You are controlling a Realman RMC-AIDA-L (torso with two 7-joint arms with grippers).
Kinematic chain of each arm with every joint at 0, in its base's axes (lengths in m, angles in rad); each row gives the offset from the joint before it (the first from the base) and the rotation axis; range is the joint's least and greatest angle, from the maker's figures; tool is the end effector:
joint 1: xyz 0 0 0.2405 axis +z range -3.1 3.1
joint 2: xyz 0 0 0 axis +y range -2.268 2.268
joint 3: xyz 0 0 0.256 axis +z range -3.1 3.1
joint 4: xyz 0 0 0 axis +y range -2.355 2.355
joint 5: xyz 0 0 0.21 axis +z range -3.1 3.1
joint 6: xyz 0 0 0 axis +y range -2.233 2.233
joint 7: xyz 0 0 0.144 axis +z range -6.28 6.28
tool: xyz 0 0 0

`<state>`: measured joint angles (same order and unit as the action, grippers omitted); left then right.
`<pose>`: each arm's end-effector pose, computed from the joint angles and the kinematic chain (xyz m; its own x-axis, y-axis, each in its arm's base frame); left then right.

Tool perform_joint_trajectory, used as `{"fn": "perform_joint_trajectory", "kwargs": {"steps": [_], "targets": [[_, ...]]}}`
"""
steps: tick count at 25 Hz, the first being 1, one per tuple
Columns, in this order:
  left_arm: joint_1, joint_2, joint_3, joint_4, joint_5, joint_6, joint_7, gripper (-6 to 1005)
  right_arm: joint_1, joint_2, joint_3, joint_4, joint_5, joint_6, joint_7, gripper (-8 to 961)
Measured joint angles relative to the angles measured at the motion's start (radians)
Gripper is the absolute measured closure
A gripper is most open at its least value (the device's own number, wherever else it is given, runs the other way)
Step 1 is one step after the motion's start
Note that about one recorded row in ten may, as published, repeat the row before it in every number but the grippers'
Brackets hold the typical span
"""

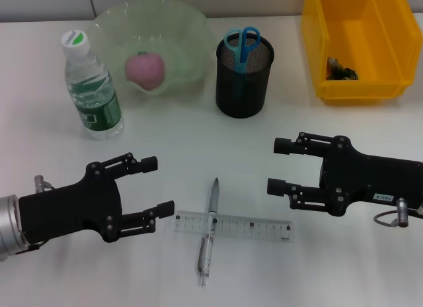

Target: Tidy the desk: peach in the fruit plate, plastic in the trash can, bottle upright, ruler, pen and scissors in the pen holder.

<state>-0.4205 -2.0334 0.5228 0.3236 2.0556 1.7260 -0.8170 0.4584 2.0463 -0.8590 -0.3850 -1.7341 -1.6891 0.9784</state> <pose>-0.3012 0.2524 -0.0213 0.7751 0.1295 0.6184 0.2934 -0.9406 -0.1707 0.2656 0.2769 -0.0280 0.7374 -0.1601 -0.6562 -0.2822 -0.9557 -0.0839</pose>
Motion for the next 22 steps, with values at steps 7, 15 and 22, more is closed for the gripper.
{"fn": "perform_joint_trajectory", "kwargs": {"steps": [7, 15, 22], "targets": [[-0.004, 0.010, 0.012, 0.000, 0.000, -0.001, -0.013, 201, 0.003, 0.001, 0.000, 0.000, -0.002, -0.001, 0.009, 241], [-0.006, 0.012, 0.013, 0.011, 0.000, -0.004, -0.014, 201, 0.010, 0.002, 0.000, 0.000, -0.002, 0.004, 0.012, 240], [-0.011, 0.012, 0.022, 0.012, 0.000, -0.005, -0.021, 201, 0.013, 0.003, 0.000, 0.000, -0.002, 0.005, 0.012, 240]]}}
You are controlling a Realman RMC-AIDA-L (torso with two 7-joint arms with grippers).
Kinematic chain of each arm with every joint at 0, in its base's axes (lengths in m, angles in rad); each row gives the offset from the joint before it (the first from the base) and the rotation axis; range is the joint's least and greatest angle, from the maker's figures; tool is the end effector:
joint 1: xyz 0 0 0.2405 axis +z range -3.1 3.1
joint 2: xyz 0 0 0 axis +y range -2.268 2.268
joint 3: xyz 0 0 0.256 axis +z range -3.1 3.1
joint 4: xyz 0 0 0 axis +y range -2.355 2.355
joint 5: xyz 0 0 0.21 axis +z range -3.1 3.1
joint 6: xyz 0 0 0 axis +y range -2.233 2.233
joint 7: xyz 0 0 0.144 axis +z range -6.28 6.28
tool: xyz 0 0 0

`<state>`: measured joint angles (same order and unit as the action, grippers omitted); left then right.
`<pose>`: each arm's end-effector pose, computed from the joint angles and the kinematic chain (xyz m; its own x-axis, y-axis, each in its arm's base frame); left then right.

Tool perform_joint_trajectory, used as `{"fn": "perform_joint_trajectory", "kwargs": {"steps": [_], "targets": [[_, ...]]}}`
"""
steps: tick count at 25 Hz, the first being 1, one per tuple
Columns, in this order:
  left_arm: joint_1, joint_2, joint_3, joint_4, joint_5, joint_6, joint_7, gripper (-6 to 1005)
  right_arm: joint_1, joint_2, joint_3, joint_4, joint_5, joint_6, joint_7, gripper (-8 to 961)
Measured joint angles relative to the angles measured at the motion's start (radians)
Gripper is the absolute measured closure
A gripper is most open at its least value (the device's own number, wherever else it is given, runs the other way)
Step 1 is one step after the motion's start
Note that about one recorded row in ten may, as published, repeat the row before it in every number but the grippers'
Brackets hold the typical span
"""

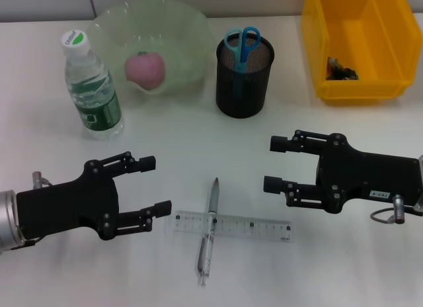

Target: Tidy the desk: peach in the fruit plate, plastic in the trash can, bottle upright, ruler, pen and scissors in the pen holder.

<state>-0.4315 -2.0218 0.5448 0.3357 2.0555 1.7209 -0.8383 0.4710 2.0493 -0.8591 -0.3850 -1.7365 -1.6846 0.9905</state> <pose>-0.3016 0.2572 -0.0174 0.7908 0.1340 0.5973 0.2829 -0.9453 -0.1625 0.2620 0.2800 -0.0295 0.7370 -0.1647 -0.6555 -0.2810 -0.9567 -0.0755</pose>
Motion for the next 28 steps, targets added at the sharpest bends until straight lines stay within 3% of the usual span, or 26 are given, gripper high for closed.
{"fn": "perform_joint_trajectory", "kwargs": {"steps": [28], "targets": [[-0.003, -0.010, 0.003, -0.002, 0.000, -0.014, -0.001, 201, 0.002, 0.000, -0.012, 0.000, -0.012, -0.003, -0.002, 241]]}}
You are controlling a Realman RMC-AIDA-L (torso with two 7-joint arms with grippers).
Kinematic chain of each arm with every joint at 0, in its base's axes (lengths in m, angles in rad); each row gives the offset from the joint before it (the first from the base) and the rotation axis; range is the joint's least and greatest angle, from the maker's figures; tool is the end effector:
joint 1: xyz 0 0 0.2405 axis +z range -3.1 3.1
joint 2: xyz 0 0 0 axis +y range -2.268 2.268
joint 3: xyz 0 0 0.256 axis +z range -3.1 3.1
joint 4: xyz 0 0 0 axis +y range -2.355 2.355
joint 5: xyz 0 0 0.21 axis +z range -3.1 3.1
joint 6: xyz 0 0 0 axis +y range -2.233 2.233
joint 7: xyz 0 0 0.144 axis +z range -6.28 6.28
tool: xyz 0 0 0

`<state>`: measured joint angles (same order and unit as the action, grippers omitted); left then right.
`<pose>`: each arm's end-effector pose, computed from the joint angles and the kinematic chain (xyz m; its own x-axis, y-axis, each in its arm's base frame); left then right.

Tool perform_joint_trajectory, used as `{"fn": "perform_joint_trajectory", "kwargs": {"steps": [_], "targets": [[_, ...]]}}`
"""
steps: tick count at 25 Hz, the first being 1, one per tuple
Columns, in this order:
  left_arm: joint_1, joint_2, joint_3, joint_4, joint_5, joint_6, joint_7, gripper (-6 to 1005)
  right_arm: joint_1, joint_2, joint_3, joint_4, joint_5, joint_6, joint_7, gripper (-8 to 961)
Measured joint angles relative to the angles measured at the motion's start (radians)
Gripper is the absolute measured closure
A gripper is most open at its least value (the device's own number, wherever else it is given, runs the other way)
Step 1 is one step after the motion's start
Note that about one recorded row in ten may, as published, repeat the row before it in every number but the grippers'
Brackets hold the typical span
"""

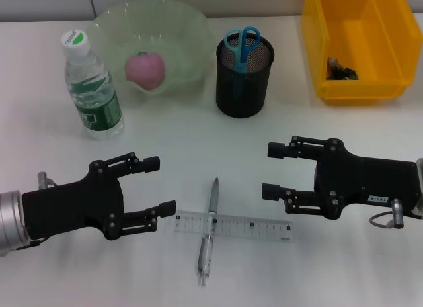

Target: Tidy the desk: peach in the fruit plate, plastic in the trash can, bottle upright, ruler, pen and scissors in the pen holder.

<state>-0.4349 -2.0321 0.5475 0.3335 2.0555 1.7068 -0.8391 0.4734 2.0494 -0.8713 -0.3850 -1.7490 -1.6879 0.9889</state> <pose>-0.2997 0.2578 -0.0224 0.7903 0.1394 0.5967 0.2874 -0.9443 -0.1602 0.2616 0.2780 -0.0318 0.7467 -0.1668 -0.6439 -0.2670 -0.9618 -0.0604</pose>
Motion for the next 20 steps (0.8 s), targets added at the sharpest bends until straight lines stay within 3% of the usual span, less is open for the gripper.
{"fn": "perform_joint_trajectory", "kwargs": {"steps": [20], "targets": [[0.008, 0.002, 0.026, 0.003, 0.000, -0.001, -0.006, 201, 0.015, 0.000, 0.000, -0.001, -0.024, -0.002, 0.027, 242]]}}
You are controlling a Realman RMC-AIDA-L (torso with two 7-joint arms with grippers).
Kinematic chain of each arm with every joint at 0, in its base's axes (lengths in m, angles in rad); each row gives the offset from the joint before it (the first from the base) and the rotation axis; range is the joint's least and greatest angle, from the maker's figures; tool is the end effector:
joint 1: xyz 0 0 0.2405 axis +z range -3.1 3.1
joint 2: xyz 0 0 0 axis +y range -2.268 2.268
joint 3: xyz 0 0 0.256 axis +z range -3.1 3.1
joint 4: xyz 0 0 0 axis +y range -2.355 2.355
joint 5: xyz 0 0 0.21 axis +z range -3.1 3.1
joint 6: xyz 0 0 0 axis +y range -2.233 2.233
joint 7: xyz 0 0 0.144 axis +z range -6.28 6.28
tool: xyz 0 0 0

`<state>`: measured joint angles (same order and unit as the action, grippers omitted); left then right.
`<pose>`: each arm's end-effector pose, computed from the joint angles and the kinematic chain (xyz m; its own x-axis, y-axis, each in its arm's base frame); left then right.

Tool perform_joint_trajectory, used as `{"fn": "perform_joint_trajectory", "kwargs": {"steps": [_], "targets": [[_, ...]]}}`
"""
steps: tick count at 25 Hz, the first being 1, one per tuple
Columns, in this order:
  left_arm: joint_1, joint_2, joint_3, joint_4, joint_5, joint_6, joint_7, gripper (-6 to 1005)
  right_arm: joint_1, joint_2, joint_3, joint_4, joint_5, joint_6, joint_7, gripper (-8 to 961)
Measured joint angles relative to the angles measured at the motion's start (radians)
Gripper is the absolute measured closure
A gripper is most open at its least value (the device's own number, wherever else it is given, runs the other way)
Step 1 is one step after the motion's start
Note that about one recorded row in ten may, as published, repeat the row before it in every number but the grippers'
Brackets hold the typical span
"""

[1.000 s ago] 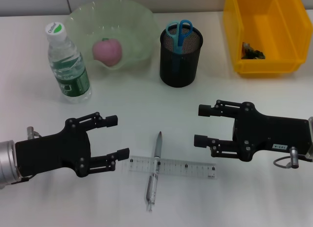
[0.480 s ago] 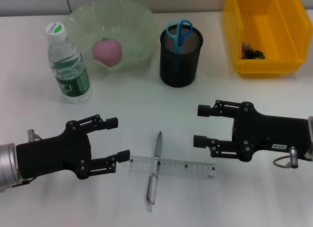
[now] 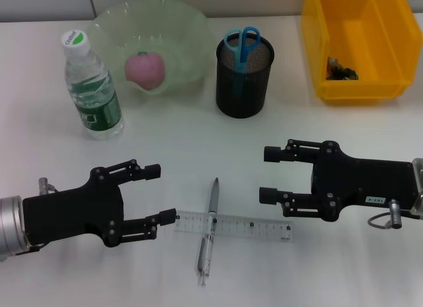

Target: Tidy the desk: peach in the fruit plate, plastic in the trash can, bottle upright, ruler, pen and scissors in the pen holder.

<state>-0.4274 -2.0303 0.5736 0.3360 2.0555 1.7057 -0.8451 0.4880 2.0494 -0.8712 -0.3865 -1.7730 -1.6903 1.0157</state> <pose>-0.3019 0.2541 -0.0239 0.7975 0.1523 0.5838 0.2857 -0.9476 -0.1430 0.2589 0.2795 -0.0334 0.7534 -0.1869 -0.6305 -0.2652 -0.9637 -0.0312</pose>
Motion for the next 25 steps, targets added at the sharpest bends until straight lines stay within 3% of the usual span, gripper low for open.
{"fn": "perform_joint_trajectory", "kwargs": {"steps": [25], "targets": [[0.005, 0.001, 0.003, -0.001, 0.000, -0.001, -0.009, 201, 0.000, -0.005, 0.000, -0.008, -0.002, -0.008, 0.005, 241]]}}
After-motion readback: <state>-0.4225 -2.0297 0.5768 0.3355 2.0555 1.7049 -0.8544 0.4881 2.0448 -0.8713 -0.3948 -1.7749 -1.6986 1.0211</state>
